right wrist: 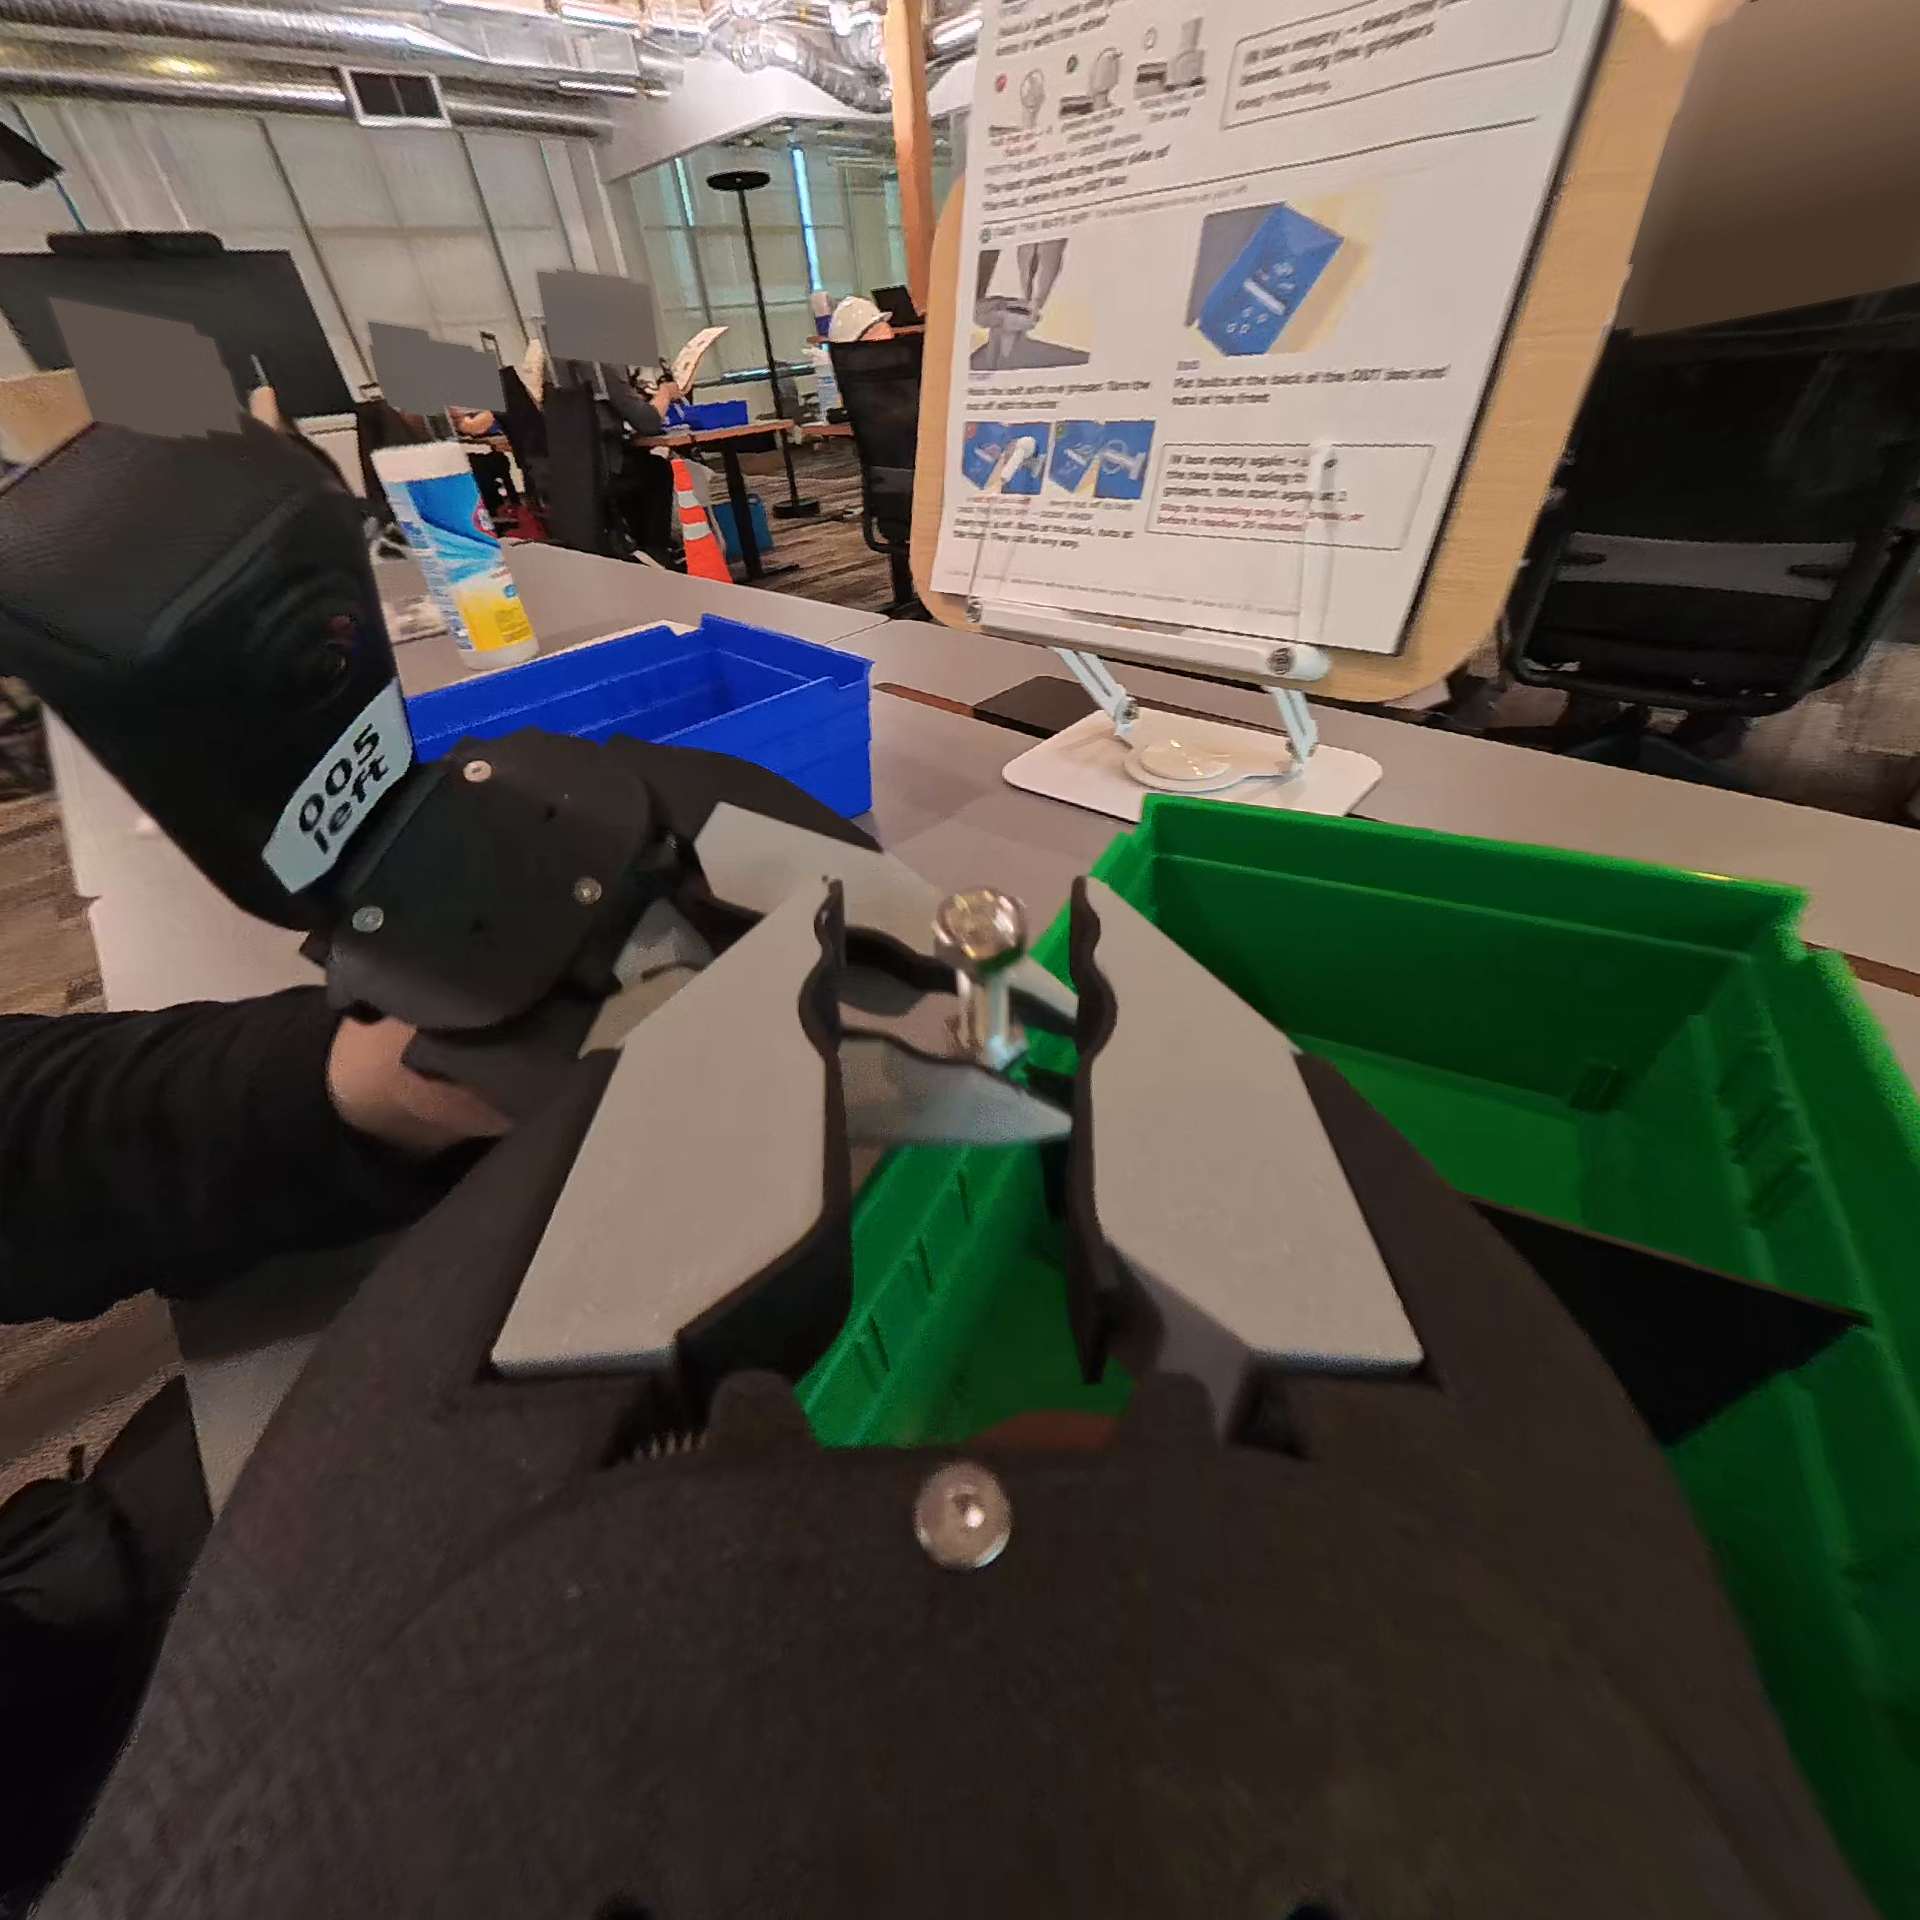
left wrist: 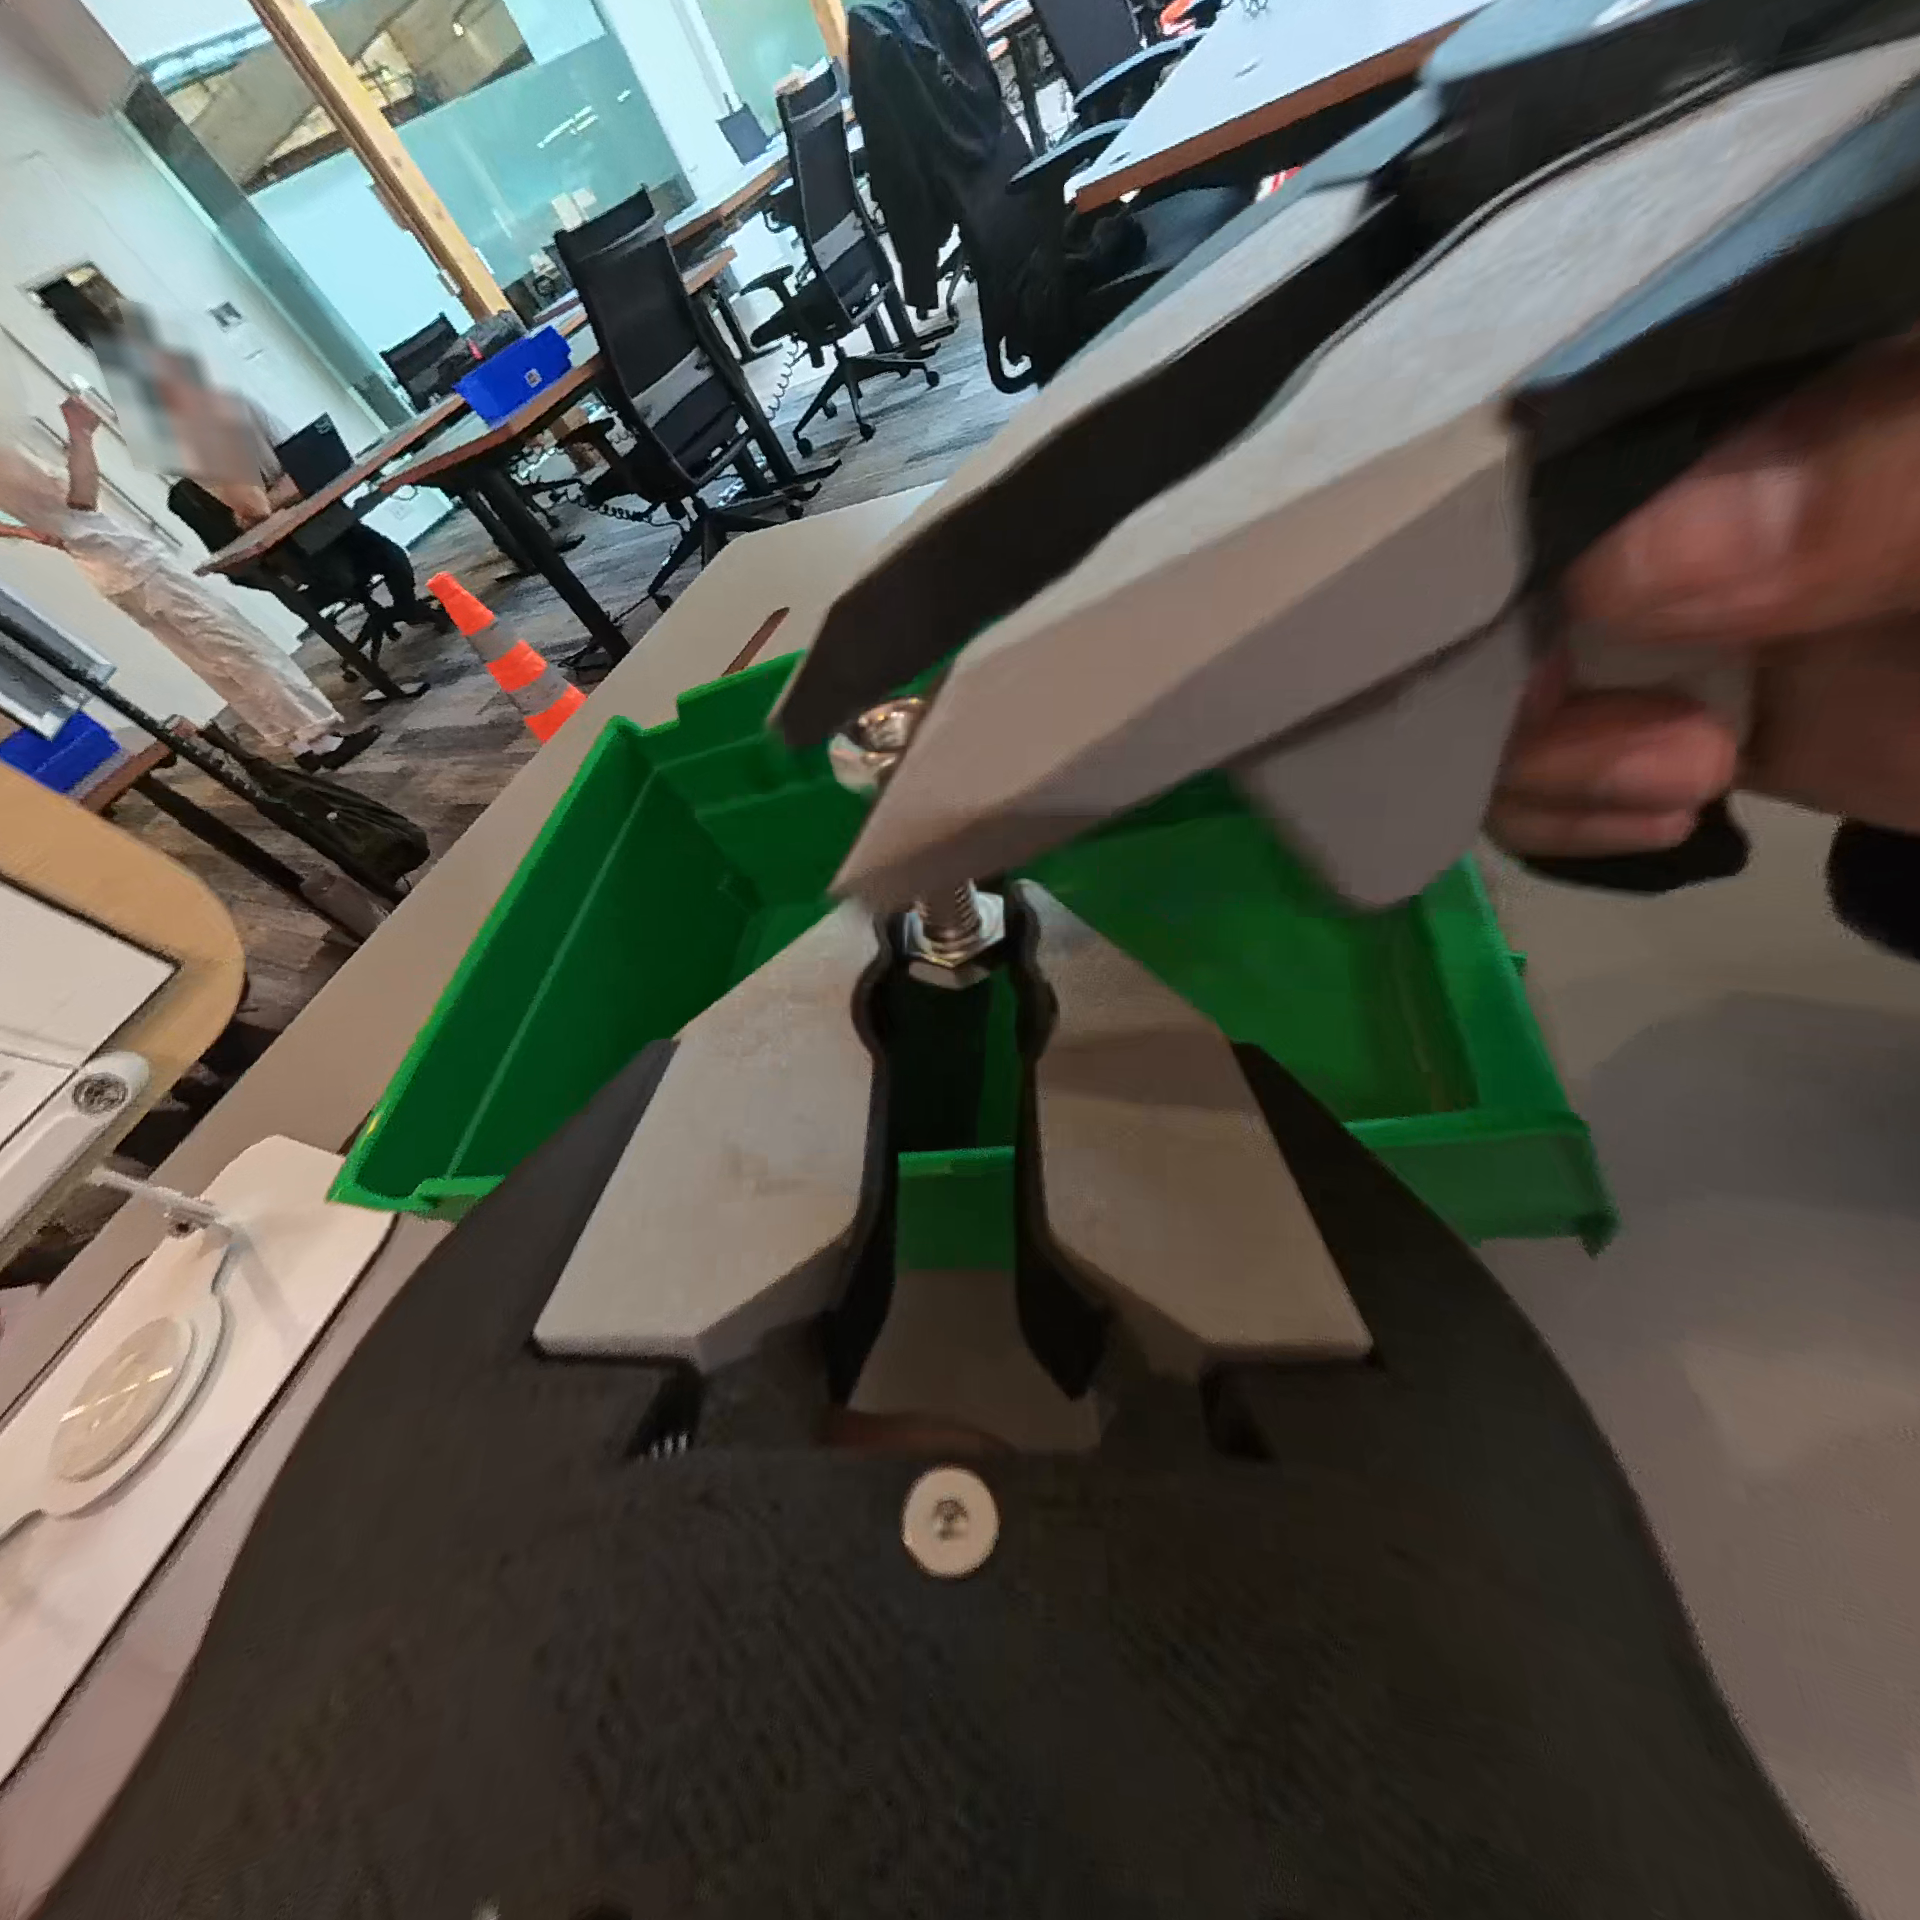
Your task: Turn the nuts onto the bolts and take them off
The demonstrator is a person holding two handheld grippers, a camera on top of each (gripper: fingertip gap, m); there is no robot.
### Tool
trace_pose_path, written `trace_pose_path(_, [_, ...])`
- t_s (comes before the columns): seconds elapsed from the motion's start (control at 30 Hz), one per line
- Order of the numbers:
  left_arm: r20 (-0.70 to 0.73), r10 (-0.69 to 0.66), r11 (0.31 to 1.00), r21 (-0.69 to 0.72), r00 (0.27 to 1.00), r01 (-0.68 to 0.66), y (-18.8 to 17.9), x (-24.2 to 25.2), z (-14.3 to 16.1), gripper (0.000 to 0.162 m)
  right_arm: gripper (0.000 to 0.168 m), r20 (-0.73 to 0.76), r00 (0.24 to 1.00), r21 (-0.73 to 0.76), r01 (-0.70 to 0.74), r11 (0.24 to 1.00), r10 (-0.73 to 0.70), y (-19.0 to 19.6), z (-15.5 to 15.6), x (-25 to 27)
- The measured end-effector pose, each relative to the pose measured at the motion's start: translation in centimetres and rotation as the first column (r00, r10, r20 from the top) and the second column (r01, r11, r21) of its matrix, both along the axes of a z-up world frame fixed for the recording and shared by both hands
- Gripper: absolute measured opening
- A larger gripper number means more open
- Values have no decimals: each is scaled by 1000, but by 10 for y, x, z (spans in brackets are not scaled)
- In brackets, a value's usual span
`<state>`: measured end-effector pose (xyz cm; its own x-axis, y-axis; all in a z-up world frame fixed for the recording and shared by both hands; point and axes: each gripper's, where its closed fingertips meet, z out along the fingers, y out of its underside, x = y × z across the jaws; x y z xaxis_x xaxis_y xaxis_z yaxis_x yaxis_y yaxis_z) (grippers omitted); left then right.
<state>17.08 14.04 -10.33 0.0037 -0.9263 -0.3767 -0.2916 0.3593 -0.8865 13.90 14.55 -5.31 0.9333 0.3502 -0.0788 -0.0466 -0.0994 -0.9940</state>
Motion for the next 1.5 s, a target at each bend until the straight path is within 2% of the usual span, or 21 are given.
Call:
trace_pose_path(0.17, [2,10,1000,-22,1000,-10,6,-1,0,16,34,-8,1000,-18,-30,999,30,-2,-5,-4])
trace_pose_path(0.27, [-15,-8,1000,13,1000,8,-6,6,-3,16,49,-4,1000,-2,-21,1000,21,11,-6,-15])
trace_pose_path(0.43, [-31,22,1000,14,999,-21,9,7,-5,16,45,-67,998,-47,13,999,-16,1,-9,16])
trace_pose_path(0.53, [-43,25,1000,-2,999,-25,15,8,-7,15,33,-119,993,-15,-20,1000,18,-2,-3,15])
trace_pose_path(0.67, [-41,14,1000,8,999,-14,9,10,-6,16,53,-77,997,-47,-8,999,5,17,-14,-3])
trace_pose_path(0.77, [-43,29,999,15,999,-29,13,8,-6,16,47,-95,995,-29,-25,999,22,9,-7,4])
trace_pose_path(0.83, [-47,38,999,8,998,-37,18,7,-7,16,44,-83,996,-32,32,999,-34,2,-5,22])
trace_pose_path(1.0, [-36,52,999,8,998,-52,21,9,-6,16,40,43,983,-122,184,975,-180,7,-29,48])
trace_pose_path(1.17, [-14,51,999,-8,999,-51,25,2,-4,16,41,5,991,-114,134,984,-134,8,-25,39])
trace_pose_path(1.27, [-24,47,999,-6,999,-47,24,-3,-8,16,37,-80,997,-50,-6,999,2,4,-11,14])
trace_pose_path(1.4, [-25,34,999,16,999,-34,16,-4,-8,16,33,1,1000,-92,14,996,-14,17,-23,0])
trace_pose_path(1.43, [-27,30,999,22,999,-29,14,-4,-8,16,25,32,999,-90,35,995,-32,20,-24,-1])
trace_pose_path(1.47, [-33,29,999,29,999,-28,12,-5,-10,16,6,60,998,-70,38,997,-34,22,-23,-3])
trace_pose_path(1.5, [-41,36,999,32,999,-34,13,-6,-11,16,6,74,997,-77,40,996,-34,24,-25,-4])
